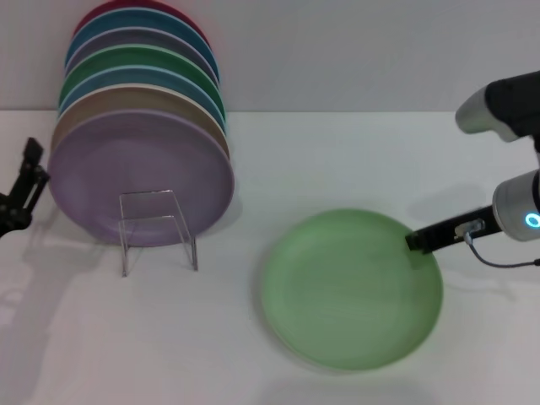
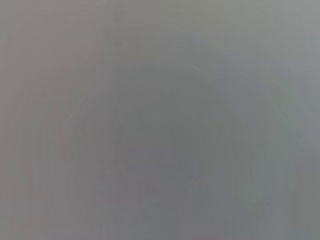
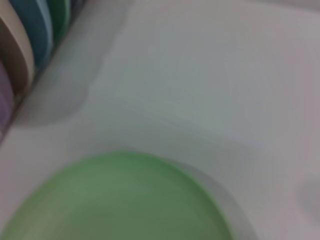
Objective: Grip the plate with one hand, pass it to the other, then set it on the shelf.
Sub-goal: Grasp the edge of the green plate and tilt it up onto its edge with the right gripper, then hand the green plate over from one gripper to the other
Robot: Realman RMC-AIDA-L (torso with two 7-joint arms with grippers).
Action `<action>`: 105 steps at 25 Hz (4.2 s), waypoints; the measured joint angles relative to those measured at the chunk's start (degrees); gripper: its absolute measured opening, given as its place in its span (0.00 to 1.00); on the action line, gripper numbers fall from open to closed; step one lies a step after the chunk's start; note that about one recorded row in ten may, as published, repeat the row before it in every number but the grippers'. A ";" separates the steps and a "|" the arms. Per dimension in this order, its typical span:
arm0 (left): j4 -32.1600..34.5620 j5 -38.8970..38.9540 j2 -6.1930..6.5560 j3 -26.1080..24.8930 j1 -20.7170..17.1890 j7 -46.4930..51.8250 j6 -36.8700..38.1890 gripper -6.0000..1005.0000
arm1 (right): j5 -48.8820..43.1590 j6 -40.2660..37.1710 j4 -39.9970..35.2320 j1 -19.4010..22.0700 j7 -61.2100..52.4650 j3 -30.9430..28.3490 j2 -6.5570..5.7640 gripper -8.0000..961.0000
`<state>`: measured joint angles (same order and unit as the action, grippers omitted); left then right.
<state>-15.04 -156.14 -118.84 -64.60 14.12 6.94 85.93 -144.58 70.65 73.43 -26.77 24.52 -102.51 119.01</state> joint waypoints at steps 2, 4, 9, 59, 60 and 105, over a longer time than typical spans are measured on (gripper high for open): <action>-0.25 -0.04 0.11 1.06 0.11 -0.12 0.89 0.69 | 0.94 -0.33 1.18 0.79 0.62 -0.01 0.00 0.04; -0.51 -0.03 0.20 1.88 0.26 -0.17 1.84 0.69 | 3.57 -1.16 3.93 2.74 2.52 -0.05 0.00 0.03; -6.98 -4.82 1.95 5.51 0.85 0.93 2.29 0.69 | 9.22 -4.74 10.63 8.92 8.09 -0.13 0.00 0.03; -75.15 28.58 -0.23 -23.76 6.44 -57.11 -139.61 0.65 | 17.80 -15.29 19.59 17.39 24.41 5.71 0.13 0.09; -74.87 28.59 -0.17 -23.60 6.59 -56.86 -139.62 0.65 | 17.82 -15.25 20.01 17.47 24.42 5.86 0.17 0.09; -74.78 31.68 0.46 -21.67 5.05 -63.33 -132.85 0.08 | 31.18 -10.88 19.85 22.67 24.48 2.44 0.24 0.15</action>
<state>-89.82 -124.46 -118.38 -86.27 19.17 -56.39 -46.92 -113.40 59.77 93.28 -4.11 49.00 -100.07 119.25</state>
